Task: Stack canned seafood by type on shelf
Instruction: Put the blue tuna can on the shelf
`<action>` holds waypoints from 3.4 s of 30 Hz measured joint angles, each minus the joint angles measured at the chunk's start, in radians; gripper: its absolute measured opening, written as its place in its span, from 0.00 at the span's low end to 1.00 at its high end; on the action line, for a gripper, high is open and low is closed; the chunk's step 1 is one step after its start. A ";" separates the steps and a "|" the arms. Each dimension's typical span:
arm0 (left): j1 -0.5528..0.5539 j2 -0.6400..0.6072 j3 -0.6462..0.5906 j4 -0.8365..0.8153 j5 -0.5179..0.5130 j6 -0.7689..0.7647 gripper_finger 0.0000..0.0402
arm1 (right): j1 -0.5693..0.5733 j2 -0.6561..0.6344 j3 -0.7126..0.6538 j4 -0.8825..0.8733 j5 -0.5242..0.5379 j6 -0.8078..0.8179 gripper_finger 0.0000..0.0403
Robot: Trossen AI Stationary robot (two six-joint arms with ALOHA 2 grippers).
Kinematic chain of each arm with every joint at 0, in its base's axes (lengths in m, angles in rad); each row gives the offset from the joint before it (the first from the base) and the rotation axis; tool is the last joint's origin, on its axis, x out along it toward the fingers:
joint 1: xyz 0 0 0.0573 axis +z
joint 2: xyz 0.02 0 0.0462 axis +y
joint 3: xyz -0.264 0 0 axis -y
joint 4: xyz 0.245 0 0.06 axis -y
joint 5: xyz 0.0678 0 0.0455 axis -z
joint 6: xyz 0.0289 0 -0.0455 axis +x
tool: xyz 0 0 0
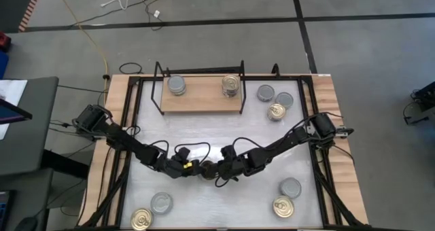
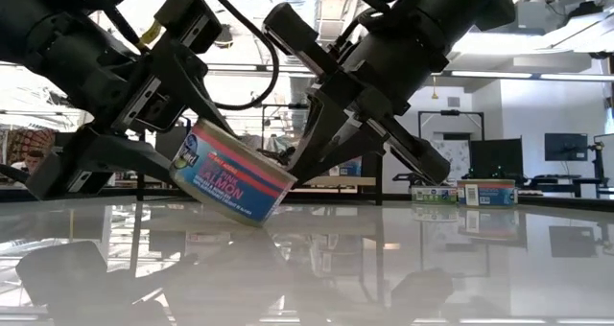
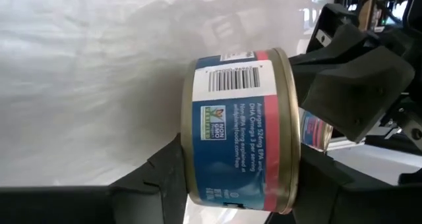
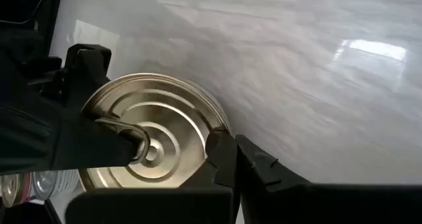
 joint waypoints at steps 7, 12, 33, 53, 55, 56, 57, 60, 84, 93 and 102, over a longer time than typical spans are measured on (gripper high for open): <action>0.000 0.000 0.000 -0.002 0.002 0.039 0.48 | 0.000 0.000 0.002 0.011 0.000 -0.018 0.10; 0.000 -0.001 0.002 -0.022 0.006 0.050 0.48 | -0.002 -0.010 0.004 0.003 -0.040 -0.044 0.13; 0.236 0.002 0.147 -0.084 -0.002 0.249 0.48 | 0.069 -0.404 -0.011 -0.999 -0.014 -0.180 0.24; 0.685 0.069 0.352 -0.141 0.097 0.357 0.48 | 0.069 -0.437 -0.149 -1.016 0.010 -0.467 0.24; 0.672 0.144 0.400 -0.155 0.096 0.336 0.48 | 0.058 -0.437 -0.149 -1.021 0.010 -0.498 0.24; 0.670 0.176 0.426 -0.156 0.101 0.334 0.48 | 0.054 -0.437 -0.149 -1.027 0.010 -0.501 0.24; 0.669 0.202 0.447 -0.155 0.103 0.333 0.48 | 0.049 -0.437 -0.149 -1.032 0.010 -0.502 0.24; 0.678 0.235 0.499 -0.152 0.074 0.337 0.48 | 0.045 -0.439 -0.149 -1.057 0.010 -0.510 0.24; 0.770 0.246 0.517 -0.155 0.020 0.385 0.48 | 0.031 -0.440 -0.149 -1.130 0.031 -0.527 0.24; 0.756 0.246 0.517 -0.152 0.031 0.335 0.48 | 0.031 -0.440 -0.149 -1.125 0.031 -0.519 0.24; 0.743 0.246 0.517 -0.154 0.021 0.283 0.48 | 0.031 -0.440 -0.149 -1.112 0.031 -0.519 0.24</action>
